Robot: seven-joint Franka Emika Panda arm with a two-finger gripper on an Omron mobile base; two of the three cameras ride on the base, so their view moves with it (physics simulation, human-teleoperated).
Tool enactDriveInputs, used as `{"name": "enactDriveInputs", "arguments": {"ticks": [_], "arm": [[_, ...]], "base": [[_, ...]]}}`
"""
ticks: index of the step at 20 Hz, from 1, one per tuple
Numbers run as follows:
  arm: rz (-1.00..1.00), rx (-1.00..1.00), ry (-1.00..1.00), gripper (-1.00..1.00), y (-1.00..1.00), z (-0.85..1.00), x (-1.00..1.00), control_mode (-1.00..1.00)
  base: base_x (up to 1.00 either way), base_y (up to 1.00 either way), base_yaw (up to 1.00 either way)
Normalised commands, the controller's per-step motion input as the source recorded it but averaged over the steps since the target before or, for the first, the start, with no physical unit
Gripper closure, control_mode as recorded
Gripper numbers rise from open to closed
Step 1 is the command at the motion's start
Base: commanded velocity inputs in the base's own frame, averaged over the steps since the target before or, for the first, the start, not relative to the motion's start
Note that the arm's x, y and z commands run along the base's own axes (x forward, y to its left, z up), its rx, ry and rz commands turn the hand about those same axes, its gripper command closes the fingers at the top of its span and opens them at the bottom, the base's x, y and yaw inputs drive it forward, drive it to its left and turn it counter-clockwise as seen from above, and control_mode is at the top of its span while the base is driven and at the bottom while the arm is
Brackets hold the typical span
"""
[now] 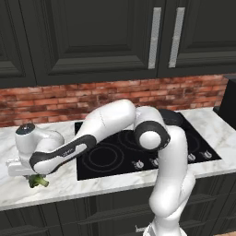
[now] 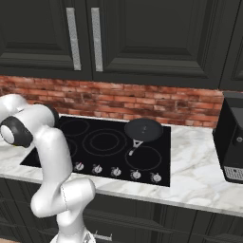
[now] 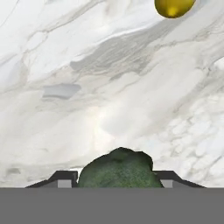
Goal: Put the lemon and broccoli in the pan. Then turn on the rear right burner and set the heat to medium.
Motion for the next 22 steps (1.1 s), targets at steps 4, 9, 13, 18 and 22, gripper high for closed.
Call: {"name": "enactDriveInputs", "arguments": {"ticks": [4, 9, 13, 18, 22], "arm": [[0.07, 0.00, -0.11, 1.00, -0.85, 0.61, -0.30, -1.00], [0.03, 0.00, 0.01, 1.00, -1.00, 0.61, 0.12, -1.00], [0.02, 0.00, 0.04, 1.00, -1.00, 0.49, 0.28, -1.00], [0.08, 0.00, 0.06, 1.00, -1.00, 0.33, 0.26, -1.00], [0.17, 0.00, 0.01, 1.00, -0.89, 0.13, 0.03, -1.00]], "base": [[0.00, 0.00, 0.00], [0.00, 0.00, 0.00], [0.00, 0.00, 0.00], [0.00, 0.00, 0.00], [0.00, 0.00, 0.00]]}}
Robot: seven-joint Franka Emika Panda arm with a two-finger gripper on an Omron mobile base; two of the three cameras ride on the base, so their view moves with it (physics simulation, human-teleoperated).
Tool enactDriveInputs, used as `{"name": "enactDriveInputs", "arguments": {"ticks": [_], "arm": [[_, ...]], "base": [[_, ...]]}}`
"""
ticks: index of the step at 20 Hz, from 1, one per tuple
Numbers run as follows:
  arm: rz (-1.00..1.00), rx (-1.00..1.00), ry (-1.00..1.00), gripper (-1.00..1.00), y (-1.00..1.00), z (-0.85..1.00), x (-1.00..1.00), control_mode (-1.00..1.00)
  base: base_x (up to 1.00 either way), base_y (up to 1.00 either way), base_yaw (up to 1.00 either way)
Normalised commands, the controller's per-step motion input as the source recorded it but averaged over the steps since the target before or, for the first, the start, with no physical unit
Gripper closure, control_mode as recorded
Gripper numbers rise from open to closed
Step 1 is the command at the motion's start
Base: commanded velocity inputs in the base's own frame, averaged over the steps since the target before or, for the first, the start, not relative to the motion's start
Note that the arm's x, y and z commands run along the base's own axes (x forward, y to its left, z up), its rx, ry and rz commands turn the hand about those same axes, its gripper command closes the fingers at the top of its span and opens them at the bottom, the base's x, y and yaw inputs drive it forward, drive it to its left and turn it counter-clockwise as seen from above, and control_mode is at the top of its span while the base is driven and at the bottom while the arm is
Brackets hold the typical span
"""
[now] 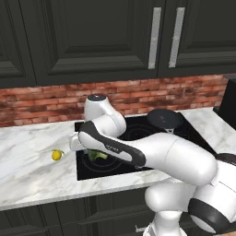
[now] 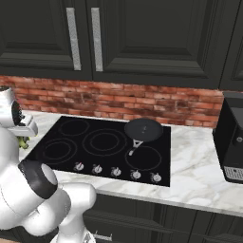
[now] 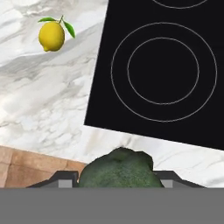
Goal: Put the lemon and broccoli in the pan. Then turn on the rear right burner and set the heat to medium.
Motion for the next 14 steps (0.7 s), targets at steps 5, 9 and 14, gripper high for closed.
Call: {"name": "enactDriveInputs", "arguments": {"ticks": [5, 9, 14], "arm": [[0.22, 0.00, 0.00, 1.00, -0.77, 0.04, 0.09, -1.00], [0.13, 0.00, -0.06, 1.00, -0.81, 0.00, 0.00, -1.00], [0.02, 0.00, -0.03, 1.00, -0.95, 0.01, 0.08, -1.00]], "base": [[0.00, 0.00, 0.00], [0.00, 0.00, 0.00], [0.00, 0.00, 0.00]]}}
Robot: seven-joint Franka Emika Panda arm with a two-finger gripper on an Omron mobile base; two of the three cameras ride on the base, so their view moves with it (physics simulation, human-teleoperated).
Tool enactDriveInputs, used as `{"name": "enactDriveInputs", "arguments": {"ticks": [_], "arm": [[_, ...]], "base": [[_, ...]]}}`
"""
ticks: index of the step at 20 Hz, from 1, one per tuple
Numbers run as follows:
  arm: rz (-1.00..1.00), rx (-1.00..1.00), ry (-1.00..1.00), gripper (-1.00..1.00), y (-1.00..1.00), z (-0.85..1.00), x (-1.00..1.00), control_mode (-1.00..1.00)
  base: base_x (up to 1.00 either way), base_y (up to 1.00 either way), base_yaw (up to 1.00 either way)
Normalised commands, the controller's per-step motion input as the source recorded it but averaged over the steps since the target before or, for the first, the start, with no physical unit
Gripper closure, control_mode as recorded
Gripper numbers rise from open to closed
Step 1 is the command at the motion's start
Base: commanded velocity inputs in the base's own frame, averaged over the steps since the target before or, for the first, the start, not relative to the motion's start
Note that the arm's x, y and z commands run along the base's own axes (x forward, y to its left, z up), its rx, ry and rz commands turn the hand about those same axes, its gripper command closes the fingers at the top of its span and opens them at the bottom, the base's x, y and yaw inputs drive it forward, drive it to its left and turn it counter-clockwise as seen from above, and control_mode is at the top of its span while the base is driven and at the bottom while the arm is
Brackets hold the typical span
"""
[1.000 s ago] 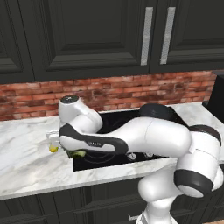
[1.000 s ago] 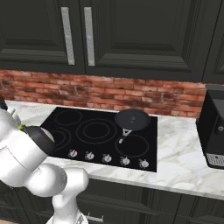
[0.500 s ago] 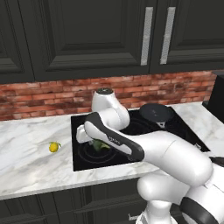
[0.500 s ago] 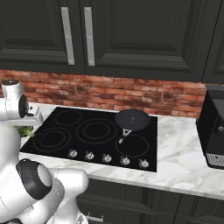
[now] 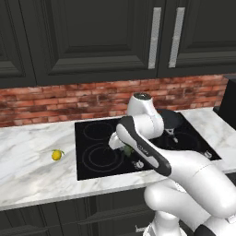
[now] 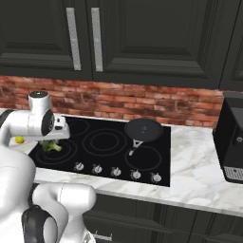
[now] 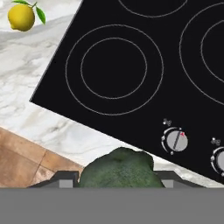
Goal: Put the lemon and broccoli in the pan. Then turn on the rear right burner and set the heat to medium.
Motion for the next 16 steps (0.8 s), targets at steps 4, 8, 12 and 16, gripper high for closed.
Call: {"name": "enactDriveInputs", "arguments": {"ticks": [4, 8, 12, 16], "arm": [[-0.02, 0.00, 0.00, 1.00, -0.77, 0.04, 0.12, -1.00], [-0.10, 0.00, 0.00, 1.00, -0.54, 0.03, 0.19, -1.00], [-0.14, 0.00, 0.00, 1.00, -0.61, 0.07, 0.38, -1.00], [-0.16, 0.00, 0.00, 1.00, -0.62, 0.01, 0.43, -1.00]], "base": [[0.00, 0.00, 0.00], [0.00, 0.00, 0.00], [0.00, 0.00, 0.00], [0.00, 0.00, 0.00]]}}
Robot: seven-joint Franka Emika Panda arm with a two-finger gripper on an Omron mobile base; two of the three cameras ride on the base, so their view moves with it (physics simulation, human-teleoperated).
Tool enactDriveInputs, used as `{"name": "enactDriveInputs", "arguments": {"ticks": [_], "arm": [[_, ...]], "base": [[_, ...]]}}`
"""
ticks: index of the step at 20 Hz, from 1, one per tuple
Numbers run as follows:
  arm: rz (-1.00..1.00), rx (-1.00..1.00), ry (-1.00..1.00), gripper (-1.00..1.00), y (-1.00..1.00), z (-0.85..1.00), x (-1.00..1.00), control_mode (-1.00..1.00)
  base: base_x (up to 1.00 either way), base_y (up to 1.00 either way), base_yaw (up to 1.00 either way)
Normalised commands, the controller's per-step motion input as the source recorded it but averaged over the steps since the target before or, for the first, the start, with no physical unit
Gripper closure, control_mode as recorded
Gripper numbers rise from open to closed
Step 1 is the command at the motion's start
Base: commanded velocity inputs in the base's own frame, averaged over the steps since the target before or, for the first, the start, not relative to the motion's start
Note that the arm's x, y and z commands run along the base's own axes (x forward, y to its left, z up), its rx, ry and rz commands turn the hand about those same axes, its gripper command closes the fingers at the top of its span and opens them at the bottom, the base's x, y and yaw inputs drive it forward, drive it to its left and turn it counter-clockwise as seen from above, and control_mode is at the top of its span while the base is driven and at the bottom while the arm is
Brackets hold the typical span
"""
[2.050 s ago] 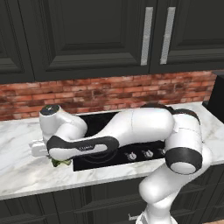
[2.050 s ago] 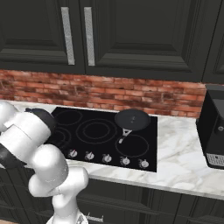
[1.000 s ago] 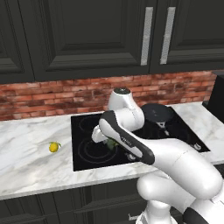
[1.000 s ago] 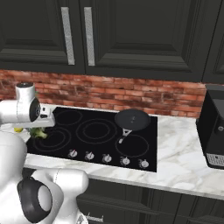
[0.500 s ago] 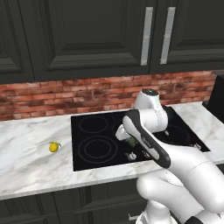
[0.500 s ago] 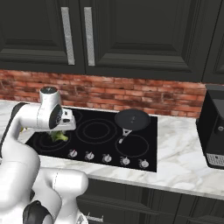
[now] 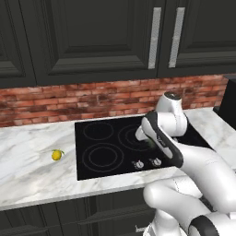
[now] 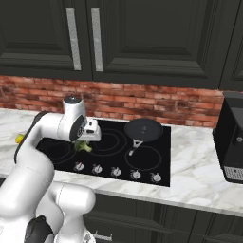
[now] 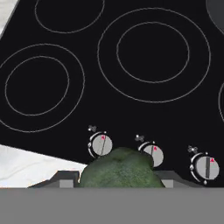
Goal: Put the lemon and broccoli in the pan. Then turn on the rear right burner and set the heat to medium.
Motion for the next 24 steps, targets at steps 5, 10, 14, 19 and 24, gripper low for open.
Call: {"name": "enactDriveInputs", "arguments": {"ticks": [5, 10, 14, 19, 24], "arm": [[-0.18, 0.00, 0.00, 1.00, -0.68, 0.01, 0.41, -1.00], [-0.23, 0.00, 0.00, 1.00, -0.63, 0.00, 0.47, -1.00], [-0.27, 0.00, 0.00, 1.00, -0.42, 0.00, 0.50, -1.00], [-0.16, 0.00, 0.00, 1.00, -0.34, 0.00, 0.26, -1.00], [-0.04, 0.00, 0.00, 1.00, -0.31, 0.00, 0.31, -1.00]], "base": [[0.00, 0.00, 0.00], [0.00, 0.00, 0.00], [0.00, 0.00, 0.00], [0.00, 0.00, 0.00], [0.00, 0.00, 0.00]]}}
